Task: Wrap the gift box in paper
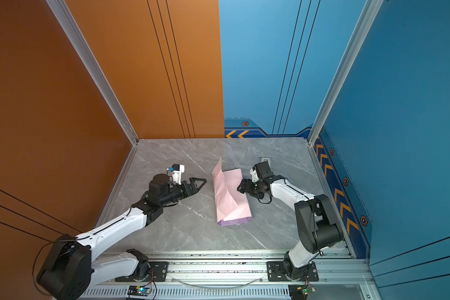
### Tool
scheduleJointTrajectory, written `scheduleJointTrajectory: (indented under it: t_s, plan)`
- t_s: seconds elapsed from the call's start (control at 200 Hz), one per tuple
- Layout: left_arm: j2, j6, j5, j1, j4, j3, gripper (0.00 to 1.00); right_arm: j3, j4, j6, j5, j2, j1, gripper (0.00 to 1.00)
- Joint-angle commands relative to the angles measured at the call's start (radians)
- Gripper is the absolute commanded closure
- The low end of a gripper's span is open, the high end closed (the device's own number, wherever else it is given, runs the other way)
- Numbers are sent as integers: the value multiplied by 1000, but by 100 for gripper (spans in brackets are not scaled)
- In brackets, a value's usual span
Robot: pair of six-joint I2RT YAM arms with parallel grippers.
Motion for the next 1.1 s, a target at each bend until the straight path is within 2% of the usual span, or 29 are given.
scheduleJointTrajectory:
  t_s: [0.0,0.08,0.155,0.325,0.406,0.511,0.611,0.741,0.836,0.861,0.906,1.096]
  plan:
    - [0,21,13,12,-125,39,2,13,-45,-28,47,14,14,21]
    - [24,24,31,5,-163,83,2,12,-51,-31,58,17,20,21]
    - [54,50,4,-18,-272,166,2,12,-50,-32,58,21,23,21]
    - [191,147,-191,-135,-709,523,2,17,-57,-35,66,16,26,21]
    - [262,146,-246,-168,-806,634,2,18,-58,-35,67,13,26,21]
    - [344,154,-316,-188,-882,705,2,16,-53,-33,64,14,29,21]
    - [384,146,-307,-171,-905,704,2,16,-50,-33,61,14,30,21]
    - [361,131,-284,-127,-907,621,0,15,-40,-31,58,13,31,21]
    - [300,128,-249,-98,-878,535,12,18,-38,-29,56,18,31,21]
    - [282,125,-232,-89,-865,513,20,18,-38,-31,56,21,32,22]
    - [251,115,-209,-74,-846,470,27,18,-39,-29,57,26,32,22]
    - [168,93,-160,-46,-780,315,43,14,-47,-27,78,29,34,22]
